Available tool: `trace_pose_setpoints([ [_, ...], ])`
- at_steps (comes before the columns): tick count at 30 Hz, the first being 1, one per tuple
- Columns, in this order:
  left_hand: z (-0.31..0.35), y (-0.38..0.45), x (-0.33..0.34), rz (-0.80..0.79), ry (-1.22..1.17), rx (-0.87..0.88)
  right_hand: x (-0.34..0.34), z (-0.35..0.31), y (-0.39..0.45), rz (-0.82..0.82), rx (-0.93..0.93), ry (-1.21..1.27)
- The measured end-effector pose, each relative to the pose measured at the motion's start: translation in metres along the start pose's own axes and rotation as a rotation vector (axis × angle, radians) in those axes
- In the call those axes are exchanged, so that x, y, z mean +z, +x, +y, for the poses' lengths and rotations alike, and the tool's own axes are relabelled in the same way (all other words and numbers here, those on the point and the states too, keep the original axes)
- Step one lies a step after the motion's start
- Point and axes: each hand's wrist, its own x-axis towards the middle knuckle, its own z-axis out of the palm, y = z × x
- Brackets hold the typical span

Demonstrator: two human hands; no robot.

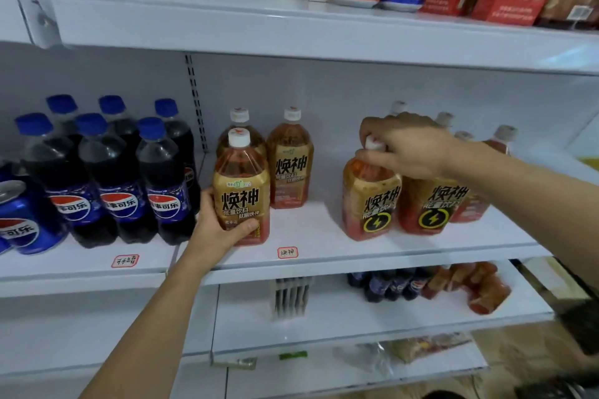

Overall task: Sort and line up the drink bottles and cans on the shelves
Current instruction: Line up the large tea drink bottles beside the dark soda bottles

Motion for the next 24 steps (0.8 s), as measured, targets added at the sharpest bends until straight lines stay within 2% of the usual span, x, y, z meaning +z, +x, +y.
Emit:
trace_pose_setpoints([
  [6,-0.002,0.001,0.000,0.021,0.028,0.023,0.007,-0.041,0.027,0.121,-0.003,0.203],
  [12,-0.001,0.000,0.000,0.014,0.053,0.055,0.022,-0.071,0.056,0.156,-0.009,0.243],
  [17,-0.003,0.001,-0.003,0.000,0.042,0.018,0.028,-0.079,0.063,0.175,0.002,0.355],
  [20,-0.002,0.001,-0.002,-0.001,0.023,-0.001,0.036,-0.079,0.059,0.183,0.051,0.543],
  [24,-0.003,0.002,-0.003,-0.003,-0.004,-0.004,0.060,-0.071,0.033,0.265,0.157,0.964],
])
